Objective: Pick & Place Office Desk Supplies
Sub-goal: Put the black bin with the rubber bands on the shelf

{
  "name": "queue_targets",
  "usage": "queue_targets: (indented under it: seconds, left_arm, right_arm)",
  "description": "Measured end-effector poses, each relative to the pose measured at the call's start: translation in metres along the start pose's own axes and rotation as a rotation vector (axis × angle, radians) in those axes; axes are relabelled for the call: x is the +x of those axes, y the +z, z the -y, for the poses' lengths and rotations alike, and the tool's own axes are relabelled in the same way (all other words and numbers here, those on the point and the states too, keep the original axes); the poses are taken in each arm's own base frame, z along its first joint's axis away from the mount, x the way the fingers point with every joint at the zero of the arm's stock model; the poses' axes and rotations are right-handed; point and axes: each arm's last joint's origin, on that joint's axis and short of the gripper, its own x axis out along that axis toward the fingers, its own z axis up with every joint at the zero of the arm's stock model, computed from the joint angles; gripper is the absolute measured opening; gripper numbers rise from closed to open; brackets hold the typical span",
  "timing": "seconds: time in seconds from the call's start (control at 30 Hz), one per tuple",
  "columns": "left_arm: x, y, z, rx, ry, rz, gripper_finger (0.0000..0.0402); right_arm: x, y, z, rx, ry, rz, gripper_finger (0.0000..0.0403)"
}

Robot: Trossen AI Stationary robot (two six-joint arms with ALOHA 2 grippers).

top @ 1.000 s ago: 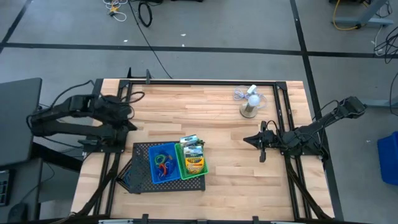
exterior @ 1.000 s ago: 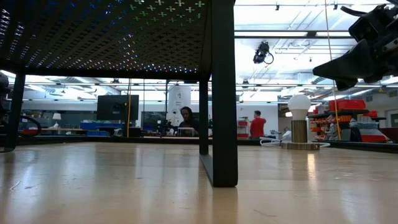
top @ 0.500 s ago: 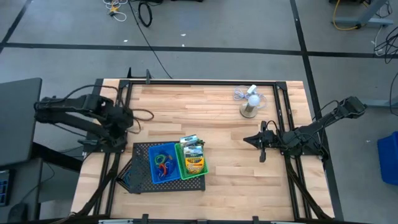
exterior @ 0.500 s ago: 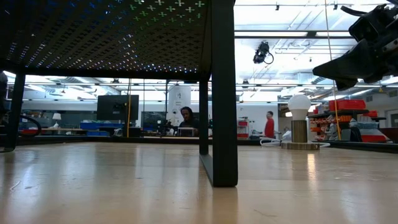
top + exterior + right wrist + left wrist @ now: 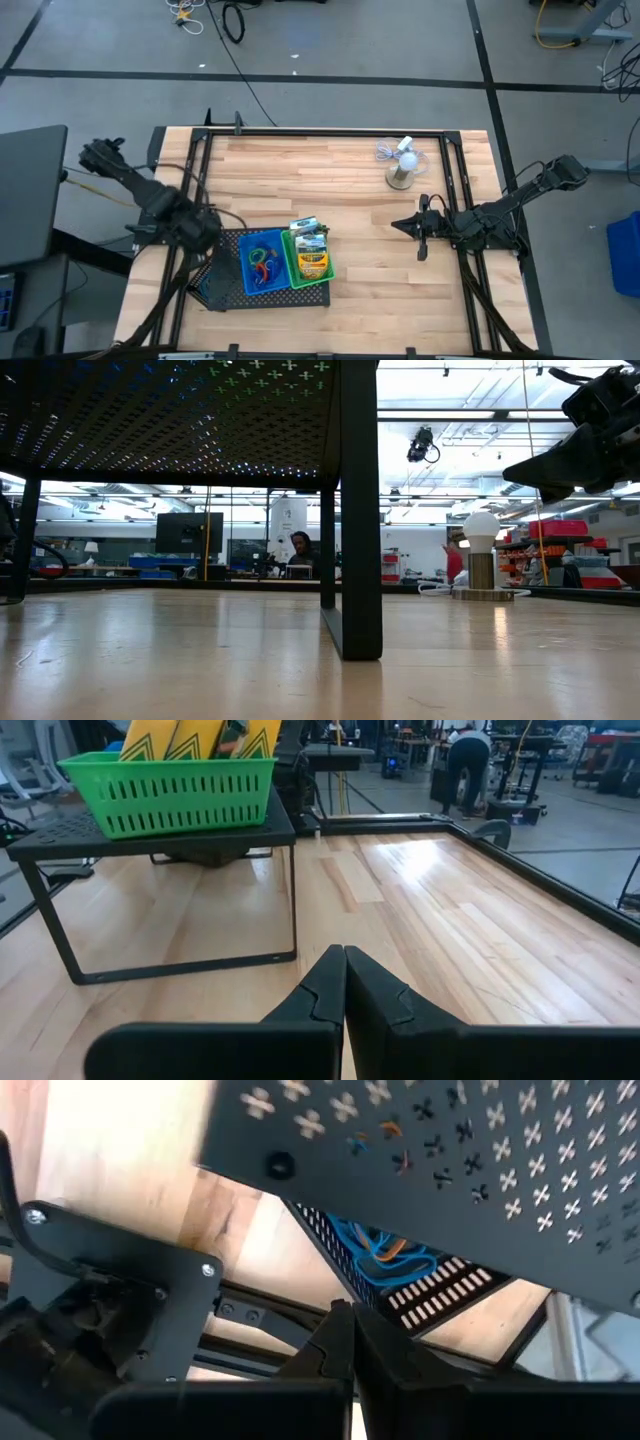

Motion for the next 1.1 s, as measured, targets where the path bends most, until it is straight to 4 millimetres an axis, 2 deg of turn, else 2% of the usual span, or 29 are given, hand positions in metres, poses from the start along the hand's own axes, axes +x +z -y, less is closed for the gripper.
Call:
queue_targets:
  seconds: [0.13, 0.37, 1.1]
  left_arm:
    - [0.013, 0.002, 0.016, 0.041, 0.043, -0.028, 0.0001]
    - [0.025, 0.01, 0.029, 0.074, 0.06, -0.017, 0.0001]
    - [0.031, 0.026, 0.04, 0.194, 0.038, 0.129, 0.0001]
  right_arm:
    - [0.0, 0.0, 0.0, -0.021, 0.0, 0.002, 0.0007]
    - [0.0, 0.002, 0.0, -0.014, 0.002, 0.02, 0.0007]
    - [0.0, 0.002, 0.0, -0.014, 0.003, 0.02, 0.0007]
